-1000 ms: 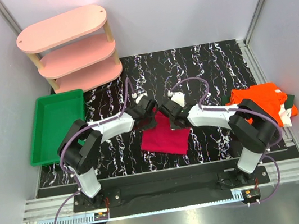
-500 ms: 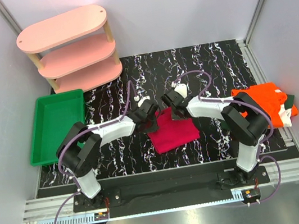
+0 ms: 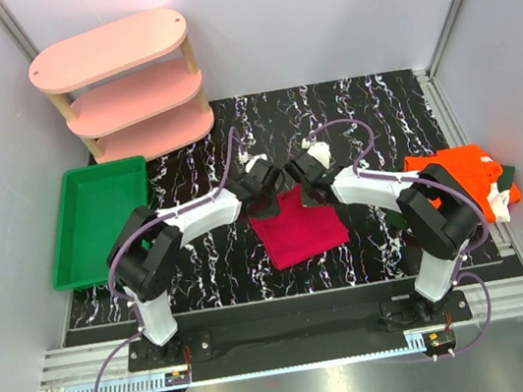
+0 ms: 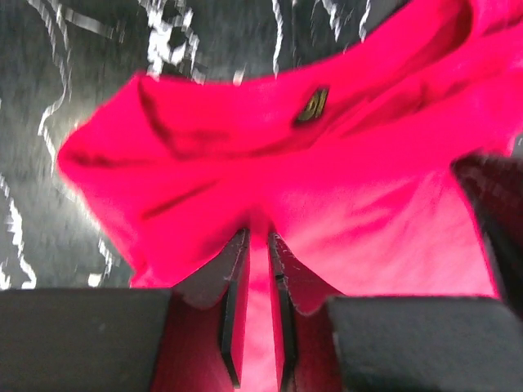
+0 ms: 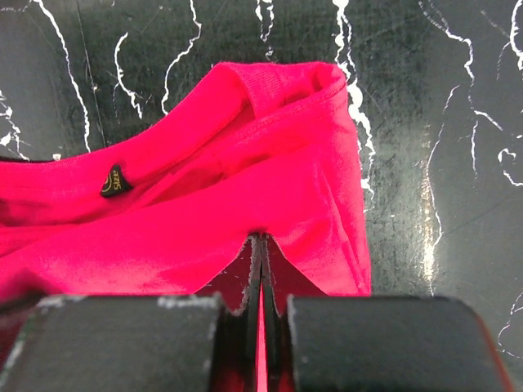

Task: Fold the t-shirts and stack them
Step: Smooth out wrinkles on the folded tshirt

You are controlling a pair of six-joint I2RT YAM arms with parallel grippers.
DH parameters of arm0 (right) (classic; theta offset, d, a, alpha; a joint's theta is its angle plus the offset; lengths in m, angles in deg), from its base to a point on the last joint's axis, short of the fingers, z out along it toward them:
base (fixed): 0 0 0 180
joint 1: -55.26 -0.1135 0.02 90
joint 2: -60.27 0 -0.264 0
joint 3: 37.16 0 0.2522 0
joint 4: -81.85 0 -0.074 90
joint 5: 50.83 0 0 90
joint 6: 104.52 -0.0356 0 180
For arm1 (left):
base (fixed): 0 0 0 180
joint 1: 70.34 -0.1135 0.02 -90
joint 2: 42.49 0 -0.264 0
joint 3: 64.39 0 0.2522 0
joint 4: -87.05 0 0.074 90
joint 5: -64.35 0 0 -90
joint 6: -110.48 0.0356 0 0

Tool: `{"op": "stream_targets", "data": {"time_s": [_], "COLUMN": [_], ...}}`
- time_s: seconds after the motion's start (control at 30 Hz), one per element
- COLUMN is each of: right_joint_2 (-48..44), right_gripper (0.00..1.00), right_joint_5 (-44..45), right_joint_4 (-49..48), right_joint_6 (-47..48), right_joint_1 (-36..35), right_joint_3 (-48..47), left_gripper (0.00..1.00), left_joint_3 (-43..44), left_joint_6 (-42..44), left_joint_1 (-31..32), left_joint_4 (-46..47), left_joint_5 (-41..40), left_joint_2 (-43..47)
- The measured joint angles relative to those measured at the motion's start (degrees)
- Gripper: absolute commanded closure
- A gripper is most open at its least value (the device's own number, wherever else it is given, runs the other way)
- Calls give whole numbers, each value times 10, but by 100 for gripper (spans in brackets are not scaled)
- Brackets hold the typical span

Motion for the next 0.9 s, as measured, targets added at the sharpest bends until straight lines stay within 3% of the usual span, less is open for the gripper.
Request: {"op": "stream_targets", "data": {"time_s": [0.5, 0.53, 0.57, 0.6, 0.7, 0.9], "right_joint_2": [0, 0, 0, -1, -23, -145], "right_gripper": [100, 94, 69, 59, 34, 33], "right_joint_5": [-35, -33, -31, -26, -13, -7], "right_joint_4": [3, 3, 3, 3, 12, 19], "right_joint_6": [-2, -2, -2, -1, 3, 11], "right_joint_1": [2, 2, 2, 2, 2, 8], "right_joint_3": [23, 23, 23, 23, 25, 26], "left_gripper": [79, 78, 75, 64, 53, 53], "left_joint_3": [60, 61, 62, 62, 57, 21], "left_joint_6": [6, 7, 7, 7, 9, 14], "left_joint_1": [-19, -19, -19, -19, -19, -19], "left_joint_4": [-6, -7, -9, -9, -10, -39], "left_joint_5": [16, 16, 16, 15, 12, -5], "left_joint_2": [-71, -71, -72, -71, -60, 29]}}
